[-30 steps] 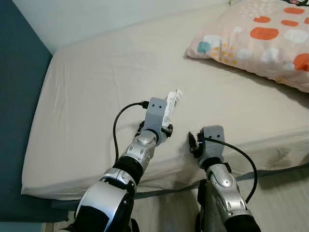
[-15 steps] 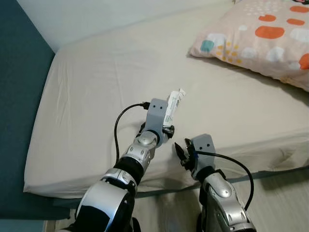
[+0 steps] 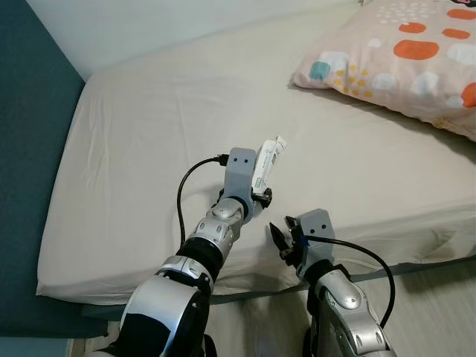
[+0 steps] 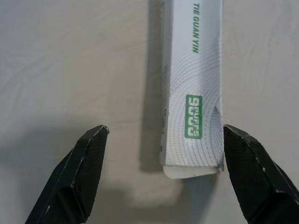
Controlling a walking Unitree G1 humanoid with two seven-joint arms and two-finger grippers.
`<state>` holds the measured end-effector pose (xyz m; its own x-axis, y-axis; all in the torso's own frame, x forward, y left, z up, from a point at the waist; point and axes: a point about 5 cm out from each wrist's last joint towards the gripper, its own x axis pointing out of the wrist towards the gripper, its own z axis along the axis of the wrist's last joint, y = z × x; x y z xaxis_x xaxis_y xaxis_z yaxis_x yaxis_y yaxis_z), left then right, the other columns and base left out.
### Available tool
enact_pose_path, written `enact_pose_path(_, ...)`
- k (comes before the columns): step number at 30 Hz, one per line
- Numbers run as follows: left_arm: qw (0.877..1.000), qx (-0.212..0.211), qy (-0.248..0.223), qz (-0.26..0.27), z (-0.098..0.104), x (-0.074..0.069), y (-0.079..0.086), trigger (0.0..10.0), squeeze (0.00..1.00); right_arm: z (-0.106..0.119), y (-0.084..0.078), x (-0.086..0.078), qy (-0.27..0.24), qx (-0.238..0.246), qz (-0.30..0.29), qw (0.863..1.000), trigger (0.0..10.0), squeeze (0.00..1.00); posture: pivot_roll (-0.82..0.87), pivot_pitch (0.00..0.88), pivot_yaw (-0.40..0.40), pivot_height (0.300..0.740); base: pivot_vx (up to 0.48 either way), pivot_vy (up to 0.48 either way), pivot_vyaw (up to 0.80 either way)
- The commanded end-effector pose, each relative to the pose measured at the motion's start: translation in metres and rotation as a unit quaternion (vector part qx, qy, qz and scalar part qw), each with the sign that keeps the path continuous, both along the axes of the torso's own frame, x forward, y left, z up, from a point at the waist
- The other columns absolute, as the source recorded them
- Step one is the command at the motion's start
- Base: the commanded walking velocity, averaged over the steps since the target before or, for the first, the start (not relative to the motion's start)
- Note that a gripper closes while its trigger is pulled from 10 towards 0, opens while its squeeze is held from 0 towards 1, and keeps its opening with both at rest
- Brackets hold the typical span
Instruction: Clean up the room
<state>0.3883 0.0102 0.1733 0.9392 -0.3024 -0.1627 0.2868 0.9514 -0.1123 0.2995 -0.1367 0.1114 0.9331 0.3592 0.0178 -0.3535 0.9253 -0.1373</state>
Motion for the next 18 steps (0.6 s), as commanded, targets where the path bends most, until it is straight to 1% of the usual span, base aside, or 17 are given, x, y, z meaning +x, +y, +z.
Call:
enact_pose_path(1,1.0,0.002,0.027,0.004,-0.0123,-0.0031,0.0005,7.8,0.0,-0.0088,0.0069,-0.0061,0.019,-0.006,0.014,1.0,10.0,0.0,0.03,0.393,0.196,0.559,0.0,0.0,0.0)
enact_pose_path(2,1.0,0.006,0.026,0.006,-0.0129,-0.0028,0.0019,2.8,0.0,-0.0091,0.0075,-0.0062,0.019,-0.009,0.017,1.0,10.0,0.0,0.03,0.393,0.196,0.559,0.0,0.0,0.0)
enact_pose_path(3,1.0,0.006,0.026,0.006,-0.0129,-0.0028,0.0019,2.8,0.0,-0.0091,0.0075,-0.0062,0.019,-0.009,0.017,1.0,10.0,0.0,0.03,0.393,0.196,0.559,0.0,0.0,0.0)
enact_pose_path(4,1.0,0.008,0.025,0.009,-0.0132,-0.0025,0.0033,0.0,0.0,-0.0095,0.0082,-0.0062,0.02,-0.012,0.019,1.0,10.0,0.0,0.03,0.392,0.196,0.559,0.0,0.0,0.0)
enact_pose_path(12,0.999,0.03,0.027,0.011,-0.0189,-0.0028,0.0085,0.0,0.0,-0.0104,0.0103,-0.0056,0.02,-0.018,0.025,0.999,10.0,0.0,0.03,0.394,0.194,0.559,0.0,0.0,0.0)
enact_pose_path(18,0.999,0.033,0.029,0.008,-0.0216,-0.0039,0.0084,0.0,0.0,-0.01,0.0099,-0.0056,0.019,-0.022,0.029,0.999,10.0,0.0,0.03,0.39,0.192,0.559,0.0,0.0,0.0)
